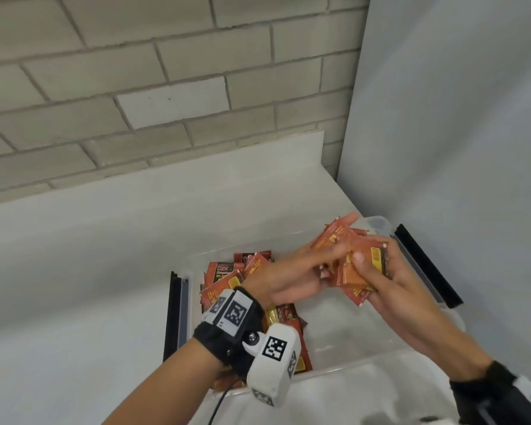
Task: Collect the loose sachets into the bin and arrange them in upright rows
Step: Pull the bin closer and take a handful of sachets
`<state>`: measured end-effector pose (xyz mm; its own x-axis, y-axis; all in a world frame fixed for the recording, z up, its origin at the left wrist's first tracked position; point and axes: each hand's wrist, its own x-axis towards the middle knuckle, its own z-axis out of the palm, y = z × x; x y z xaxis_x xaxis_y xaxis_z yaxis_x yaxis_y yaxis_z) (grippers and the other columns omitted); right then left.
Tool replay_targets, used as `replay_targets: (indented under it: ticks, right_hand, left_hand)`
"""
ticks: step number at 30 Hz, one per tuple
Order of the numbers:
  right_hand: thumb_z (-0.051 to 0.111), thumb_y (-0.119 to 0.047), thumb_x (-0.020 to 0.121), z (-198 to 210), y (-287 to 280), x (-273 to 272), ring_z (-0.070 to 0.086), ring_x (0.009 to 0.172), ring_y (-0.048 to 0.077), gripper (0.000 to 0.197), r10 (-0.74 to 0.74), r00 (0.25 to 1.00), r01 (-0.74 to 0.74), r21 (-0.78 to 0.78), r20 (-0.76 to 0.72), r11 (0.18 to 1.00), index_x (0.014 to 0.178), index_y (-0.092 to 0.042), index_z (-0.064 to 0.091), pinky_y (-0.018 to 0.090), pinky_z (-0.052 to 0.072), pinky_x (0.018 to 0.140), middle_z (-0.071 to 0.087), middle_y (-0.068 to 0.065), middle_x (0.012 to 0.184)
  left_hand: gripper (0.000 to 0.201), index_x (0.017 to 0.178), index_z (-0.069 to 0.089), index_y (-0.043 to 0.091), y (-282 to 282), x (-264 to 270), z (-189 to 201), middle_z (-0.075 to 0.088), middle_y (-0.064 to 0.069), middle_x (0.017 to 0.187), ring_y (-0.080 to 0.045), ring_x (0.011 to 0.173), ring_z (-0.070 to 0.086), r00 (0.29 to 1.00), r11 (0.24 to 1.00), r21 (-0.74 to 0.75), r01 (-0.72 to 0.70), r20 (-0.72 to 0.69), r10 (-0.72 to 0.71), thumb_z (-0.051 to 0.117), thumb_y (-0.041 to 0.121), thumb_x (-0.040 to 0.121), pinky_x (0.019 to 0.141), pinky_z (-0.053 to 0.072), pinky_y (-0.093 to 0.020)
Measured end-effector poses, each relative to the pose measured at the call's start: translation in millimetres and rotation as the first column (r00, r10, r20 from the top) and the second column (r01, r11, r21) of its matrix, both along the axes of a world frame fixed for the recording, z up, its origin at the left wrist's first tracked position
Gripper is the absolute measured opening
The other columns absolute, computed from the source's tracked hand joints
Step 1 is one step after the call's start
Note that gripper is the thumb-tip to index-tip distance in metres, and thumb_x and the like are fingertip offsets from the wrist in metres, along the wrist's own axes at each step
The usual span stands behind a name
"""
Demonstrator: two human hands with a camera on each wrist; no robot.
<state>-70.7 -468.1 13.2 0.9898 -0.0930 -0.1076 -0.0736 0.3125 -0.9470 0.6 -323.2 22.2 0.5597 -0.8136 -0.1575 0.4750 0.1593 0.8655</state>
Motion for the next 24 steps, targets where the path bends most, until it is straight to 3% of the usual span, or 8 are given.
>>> replay_targets:
  ticks: [2, 4, 7, 10, 13, 17, 21, 24]
  right_hand:
    - [0.054, -0.021, 0.089, 1, -1, 2, 0.069, 0.1, 0.018, 0.031, -0.029, 0.999, 0.031, 0.081, -0.024, 0.996, 0.12, -0.017, 0.048, 0.023, 0.056, 0.069, 0.071, 0.005, 0.108]
    - [0.055, -0.026, 0.088, 0, -2, 3, 0.07, 0.096, 0.017, 0.032, -0.065, 0.997, 0.068, 0.072, -0.041, 0.995, 0.117, -0.017, 0.047, 0.022, 0.056, 0.066, 0.072, 0.006, 0.105]
    - [0.059, -0.035, 0.086, -5, -5, 2, 0.07, 0.097, 0.016, 0.037, -0.123, 0.991, 0.125, 0.034, -0.043, 0.992, 0.117, -0.017, 0.049, 0.023, 0.056, 0.07, 0.072, 0.006, 0.105]
    - [0.067, -0.038, 0.079, -8, -7, 2, 0.069, 0.09, 0.008, 0.037, -0.191, 0.982, 0.19, -0.086, -0.001, 0.978, 0.109, -0.018, 0.058, 0.022, 0.051, 0.075, 0.073, -0.002, 0.097]
    - [0.067, -0.03, 0.073, -7, -11, 2, 0.067, 0.075, 0.001, 0.03, -0.225, 0.974, 0.226, -0.143, 0.023, 0.964, 0.099, -0.015, 0.062, 0.016, 0.049, 0.063, 0.073, -0.007, 0.084]
    - [0.075, -0.023, 0.067, -10, -18, 4, 0.067, 0.084, 0.005, 0.044, -0.16, 0.983, 0.177, -0.233, 0.091, 0.956, 0.107, -0.023, 0.059, 0.019, 0.054, 0.064, 0.071, -0.005, 0.091]
    - [0.081, -0.037, 0.064, -8, -28, 7, 0.069, 0.092, 0.015, 0.042, 0.026, 0.999, -0.007, -0.387, 0.043, 0.922, 0.103, -0.028, 0.066, 0.032, 0.058, 0.075, 0.072, -0.002, 0.098]
    - [0.076, -0.04, 0.065, -11, -31, 7, 0.07, 0.092, 0.017, 0.044, 0.049, 0.998, -0.035, -0.38, 0.028, 0.924, 0.102, -0.02, 0.066, 0.029, 0.058, 0.075, 0.073, -0.001, 0.096]
  left_hand:
    - [0.068, 0.135, 0.049, 0.039, 0, -1, -5, 0.053, -0.009, 0.132, -0.025, 0.12, 0.052, 0.997, 0.998, -0.008, 0.065, 0.046, -0.064, 0.079, 0.034, 0.074, 0.105, 0.041, -0.04]
    - [0.065, 0.139, 0.041, 0.033, -3, -3, -11, 0.053, -0.012, 0.13, -0.028, 0.117, 0.053, 0.991, 0.992, -0.012, 0.128, 0.047, -0.127, 0.071, 0.02, 0.083, 0.105, 0.04, -0.048]
    - [0.043, 0.129, 0.051, 0.021, -9, -8, -12, 0.049, -0.014, 0.132, -0.033, 0.123, 0.045, 0.99, 0.99, 0.001, 0.139, -0.015, -0.139, 0.059, 0.016, 0.087, 0.106, 0.035, -0.059]
    - [0.04, 0.13, 0.049, 0.018, -7, -8, -8, 0.051, -0.015, 0.132, -0.035, 0.125, 0.046, 0.991, 0.995, -0.031, 0.097, -0.091, -0.099, 0.05, 0.012, 0.09, 0.103, 0.039, -0.054]
    - [0.047, 0.139, 0.041, 0.015, -4, -4, -7, 0.053, -0.017, 0.132, -0.038, 0.122, 0.051, 0.994, 0.995, -0.031, 0.091, -0.058, -0.093, 0.049, 0.011, 0.092, 0.102, 0.042, -0.053]
    - [0.056, 0.142, 0.04, 0.028, 1, 3, -6, 0.053, -0.015, 0.136, -0.04, 0.118, 0.055, 0.999, 0.999, -0.005, 0.035, -0.006, -0.035, 0.05, 0.003, 0.094, 0.095, 0.047, -0.056]
    - [0.056, 0.137, 0.047, 0.029, 8, 9, -7, 0.053, -0.015, 0.136, -0.035, 0.114, 0.059, 0.999, 0.999, 0.042, 0.031, 0.016, -0.032, 0.053, -0.003, 0.091, 0.089, 0.05, -0.056]
    - [0.053, 0.134, 0.049, 0.03, 8, 10, -5, 0.053, -0.016, 0.137, -0.035, 0.118, 0.057, 0.998, 0.996, 0.06, 0.069, -0.008, -0.069, 0.06, 0.01, 0.087, 0.09, 0.051, -0.054]
